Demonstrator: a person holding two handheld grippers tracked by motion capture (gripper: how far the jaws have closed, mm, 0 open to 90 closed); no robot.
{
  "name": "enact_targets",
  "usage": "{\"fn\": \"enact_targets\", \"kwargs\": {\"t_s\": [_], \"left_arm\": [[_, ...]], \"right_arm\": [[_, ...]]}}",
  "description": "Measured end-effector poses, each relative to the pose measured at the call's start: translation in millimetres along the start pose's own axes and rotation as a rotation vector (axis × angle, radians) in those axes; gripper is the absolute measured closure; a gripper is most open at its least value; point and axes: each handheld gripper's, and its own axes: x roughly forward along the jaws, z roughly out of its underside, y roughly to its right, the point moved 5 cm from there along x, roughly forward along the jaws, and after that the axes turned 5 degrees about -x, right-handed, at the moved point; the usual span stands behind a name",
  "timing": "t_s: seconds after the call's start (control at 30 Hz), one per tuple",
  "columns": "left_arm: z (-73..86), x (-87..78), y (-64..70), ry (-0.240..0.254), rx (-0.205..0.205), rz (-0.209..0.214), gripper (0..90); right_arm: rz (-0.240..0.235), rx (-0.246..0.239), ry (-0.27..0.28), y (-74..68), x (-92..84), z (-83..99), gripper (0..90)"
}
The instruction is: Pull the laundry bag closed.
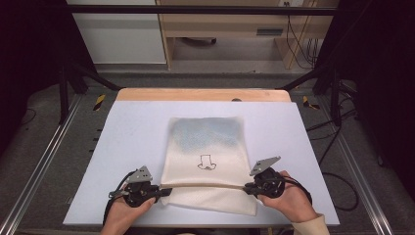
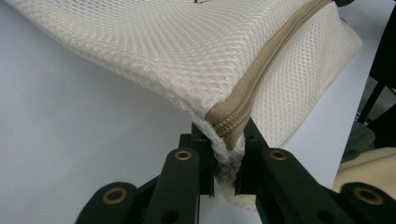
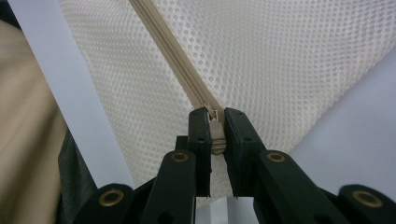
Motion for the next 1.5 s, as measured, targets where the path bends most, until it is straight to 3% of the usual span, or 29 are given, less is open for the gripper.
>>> {"fn": "enact_targets", "kwargs": {"t_s": [0.43,1.5], "left_arm": [[-0.2,0.0,1.5,0.000,0.005,0.004,81.1],[-1.5,-1.2,1.7,0.005,0.004,0.009,81.2]], "right_arm": [[0.006,0.025,0.003,3.1,-4.6,8.0,81.9],[0.016,0.032,0.002,5.4,-10.9,16.2,81.9]]}}
